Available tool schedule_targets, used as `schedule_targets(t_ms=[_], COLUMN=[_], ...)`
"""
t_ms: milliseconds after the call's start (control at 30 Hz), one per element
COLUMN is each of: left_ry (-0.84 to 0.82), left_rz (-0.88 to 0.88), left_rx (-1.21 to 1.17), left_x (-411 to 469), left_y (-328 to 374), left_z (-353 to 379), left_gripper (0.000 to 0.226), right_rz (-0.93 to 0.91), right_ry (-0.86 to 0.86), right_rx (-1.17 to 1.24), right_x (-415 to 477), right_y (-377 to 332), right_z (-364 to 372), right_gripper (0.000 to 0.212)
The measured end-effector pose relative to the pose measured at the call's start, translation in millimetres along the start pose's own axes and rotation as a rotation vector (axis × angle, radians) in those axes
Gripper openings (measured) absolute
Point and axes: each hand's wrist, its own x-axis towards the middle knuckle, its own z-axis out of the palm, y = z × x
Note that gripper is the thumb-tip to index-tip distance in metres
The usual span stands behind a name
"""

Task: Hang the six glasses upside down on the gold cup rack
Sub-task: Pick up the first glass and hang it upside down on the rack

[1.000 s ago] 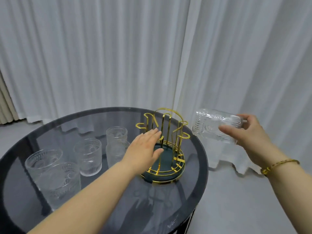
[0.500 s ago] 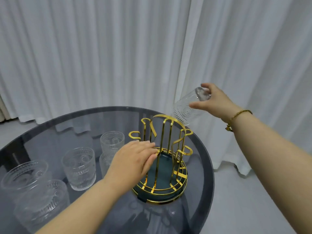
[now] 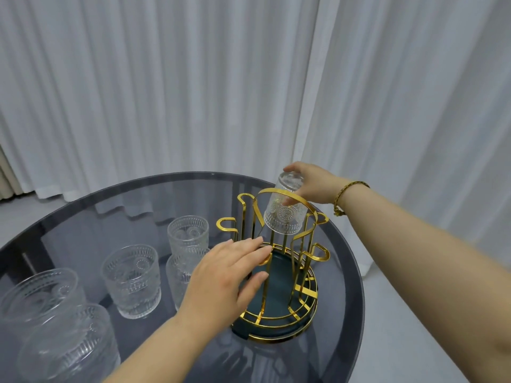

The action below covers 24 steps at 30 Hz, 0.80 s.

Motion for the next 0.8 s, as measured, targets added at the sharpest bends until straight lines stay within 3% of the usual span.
schedule_targets(t_ms=[67,267,667,800], left_ry=[0.004,0.022,0.056,0.049], left_rz=[0.013,0.034,0.008,-0.003], left_rx=[-0.024,-0.023,-0.054,-0.014], left_x=[-1.1,-2.2,-2.1,-1.1], left_y=[-1.9,-3.1,-2.8,0.4], left_z=[-0.1,3.0,5.7,1.3], left_gripper=[0.053,0.047,0.055,0.042], right_rz=[0.007,-0.010,-0.050,-0.043], right_ry=[-0.045,-0.127,-0.096,-0.086], right_rx=[0.007,-0.001,-0.126,-0.111], right_x=[0.4,-0.7,9.8,5.7], right_y=[1.6,7.0,9.6,10.4], right_z=[4.9,17.3,30.1,29.1], right_gripper=[0.075,0.074,0.074,0.078])
